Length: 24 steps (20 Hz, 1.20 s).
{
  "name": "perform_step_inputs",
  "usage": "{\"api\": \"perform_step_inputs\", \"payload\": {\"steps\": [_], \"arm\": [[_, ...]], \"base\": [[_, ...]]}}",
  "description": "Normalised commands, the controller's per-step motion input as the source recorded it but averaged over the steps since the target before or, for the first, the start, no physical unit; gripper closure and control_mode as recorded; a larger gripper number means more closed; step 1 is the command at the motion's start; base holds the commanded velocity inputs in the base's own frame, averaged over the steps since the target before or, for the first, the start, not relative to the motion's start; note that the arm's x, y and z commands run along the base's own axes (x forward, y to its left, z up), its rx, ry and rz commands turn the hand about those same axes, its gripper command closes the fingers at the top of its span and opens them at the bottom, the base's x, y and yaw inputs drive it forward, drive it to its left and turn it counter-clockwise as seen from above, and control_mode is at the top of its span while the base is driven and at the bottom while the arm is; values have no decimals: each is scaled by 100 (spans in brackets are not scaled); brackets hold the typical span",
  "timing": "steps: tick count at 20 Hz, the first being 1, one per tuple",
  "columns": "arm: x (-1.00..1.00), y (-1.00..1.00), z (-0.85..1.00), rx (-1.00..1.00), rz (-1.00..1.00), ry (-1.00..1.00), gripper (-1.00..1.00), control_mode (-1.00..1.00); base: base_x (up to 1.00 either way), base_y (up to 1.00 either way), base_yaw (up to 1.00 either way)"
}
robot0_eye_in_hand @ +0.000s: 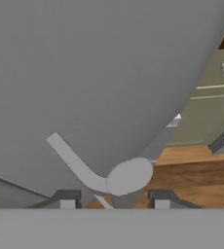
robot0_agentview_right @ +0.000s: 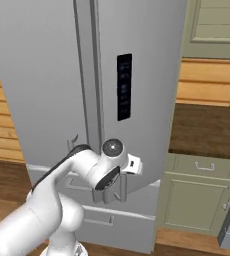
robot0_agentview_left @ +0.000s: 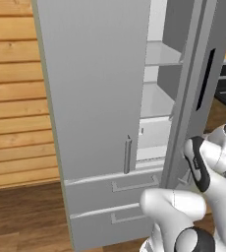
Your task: Take the strawberry from the fridge and place it on top of the pancake, located on the dining counter.
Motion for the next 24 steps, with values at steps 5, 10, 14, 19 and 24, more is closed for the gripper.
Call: {"api": "perform_step_inputs", "payload": {"steps": [5, 10, 14, 19, 24], "arm": [[-56, -6, 98, -11, 1, 0, -100, -100], [-58, 53, 99, -20, 3, 9, -100, -100], [16, 100, 67, -64, 1, 46, -100, -100], [38, 98, 46, -81, 0, 51, -100, -100], [78, 40, -2, -55, 0, 40, -100, -100]], "base": [[0, 0, 0], [0, 0, 0], [0, 0, 0], [0, 0, 0], [0, 0, 0]]}}
